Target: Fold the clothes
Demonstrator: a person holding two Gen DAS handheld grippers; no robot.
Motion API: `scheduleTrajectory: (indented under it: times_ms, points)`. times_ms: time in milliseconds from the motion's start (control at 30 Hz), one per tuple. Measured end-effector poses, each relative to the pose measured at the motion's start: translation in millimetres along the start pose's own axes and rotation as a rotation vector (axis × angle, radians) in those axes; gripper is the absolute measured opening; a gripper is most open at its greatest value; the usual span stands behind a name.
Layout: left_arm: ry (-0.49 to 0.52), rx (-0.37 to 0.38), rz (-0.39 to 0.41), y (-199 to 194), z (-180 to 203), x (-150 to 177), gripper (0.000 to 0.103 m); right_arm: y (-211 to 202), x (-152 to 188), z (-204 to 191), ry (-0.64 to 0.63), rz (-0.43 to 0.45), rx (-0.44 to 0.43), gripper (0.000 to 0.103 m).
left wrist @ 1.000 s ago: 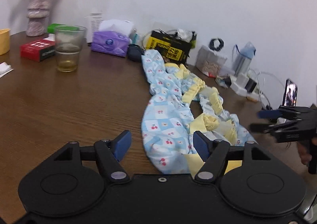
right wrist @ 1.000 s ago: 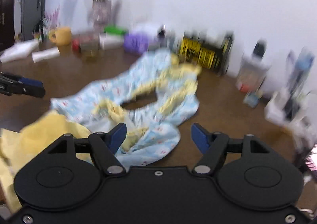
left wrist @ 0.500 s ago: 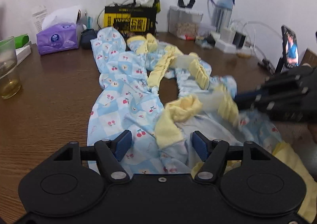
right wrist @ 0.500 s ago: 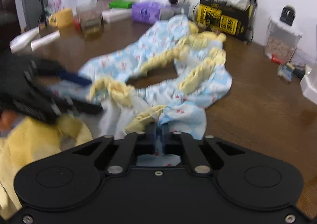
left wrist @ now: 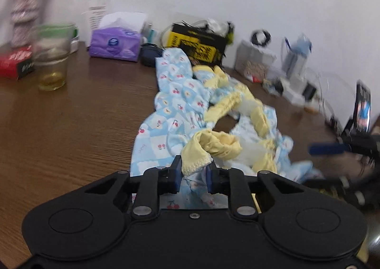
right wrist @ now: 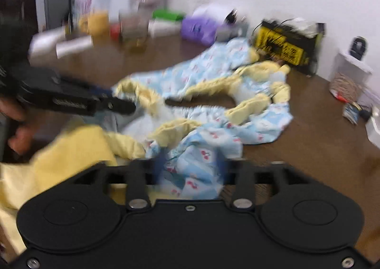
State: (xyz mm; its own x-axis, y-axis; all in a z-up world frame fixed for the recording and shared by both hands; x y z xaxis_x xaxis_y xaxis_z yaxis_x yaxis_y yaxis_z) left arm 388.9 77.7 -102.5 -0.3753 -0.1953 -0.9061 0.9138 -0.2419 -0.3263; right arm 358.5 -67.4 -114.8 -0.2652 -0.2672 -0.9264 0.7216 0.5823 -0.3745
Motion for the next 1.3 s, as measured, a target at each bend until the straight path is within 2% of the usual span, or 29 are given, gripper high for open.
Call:
scheduleTrajectory:
  times_ms: [100,133,167,200,267,400,500,667,767,800,833,867,900,967,1100,1200,1300]
  points:
    - [-0.018,-0.023,-0.011,2,-6,3,0.021,-6,16,-11,-0.047,-0.025,0.001,0.073]
    - [0.013,-0.029,0.0,-2,-3,-1,0.023,-7,22,-15,-0.067,-0.03,0.006,0.073]
    - [0.056,-0.038,0.014,-8,2,-6,0.032,-8,23,-16,-0.072,-0.029,0.014,0.073]
    - [0.091,-0.037,0.033,-15,7,-13,0.047,-9,22,-16,-0.072,-0.025,0.022,0.073]
    - [0.128,-0.002,0.096,-28,20,-34,0.068,-11,23,-18,-0.1,-0.016,0.035,0.073]
    - [0.137,0.048,0.139,-26,41,-82,0.078,-6,22,-20,-0.093,-0.02,0.04,0.073]
    - [0.181,0.087,0.048,20,65,-88,0.081,-5,22,-19,-0.075,-0.015,0.047,0.073]
    - [0.203,0.109,-0.171,104,101,-51,0.081,-5,24,-20,-0.064,0.005,0.061,0.073]
    - [0.214,0.08,-0.279,141,110,-21,0.081,-3,24,-20,-0.073,0.007,0.063,0.073]
    - [0.212,0.083,-0.285,144,110,-17,0.075,-2,23,-20,-0.077,0.008,0.063,0.073]
    - [0.209,0.085,-0.29,148,110,-12,0.062,-1,23,-20,-0.083,0.009,0.064,0.073]
    - [0.207,0.088,-0.296,151,110,-8,0.017,-2,23,-20,-0.089,0.01,0.064,0.073]
    - [0.179,0.086,-0.291,153,107,-6,0.006,-2,23,-20,-0.092,0.013,0.063,0.073]
    - [0.093,0.085,-0.238,151,98,-18,0.006,-3,24,-20,-0.09,0.018,0.061,0.073]
    - [0.085,0.037,-0.128,138,83,-41,0.006,-5,25,-19,-0.074,0.029,0.056,0.073]
    - [0.068,-0.007,-0.132,141,69,-43,0.006,-5,26,-18,-0.058,0.032,0.05,0.073]
    - [0.075,-0.054,-0.204,155,52,-24,0.006,-6,27,-17,-0.042,0.03,0.049,0.073]
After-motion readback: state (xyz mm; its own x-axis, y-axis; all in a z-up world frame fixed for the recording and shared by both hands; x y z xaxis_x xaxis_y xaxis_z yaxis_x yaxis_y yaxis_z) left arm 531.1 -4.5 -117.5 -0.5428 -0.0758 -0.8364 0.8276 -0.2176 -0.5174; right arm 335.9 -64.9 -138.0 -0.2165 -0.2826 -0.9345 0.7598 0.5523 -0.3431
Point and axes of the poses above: each gripper's, at about its wrist camera, not at the fingertips, and y roughly the way its jaws point, z to its right, x to its underside, the point moved 10 cm from there along y, roughly the way its jaws point, and after that the axes turned 15 degrees about z, right-handed, at the moved point
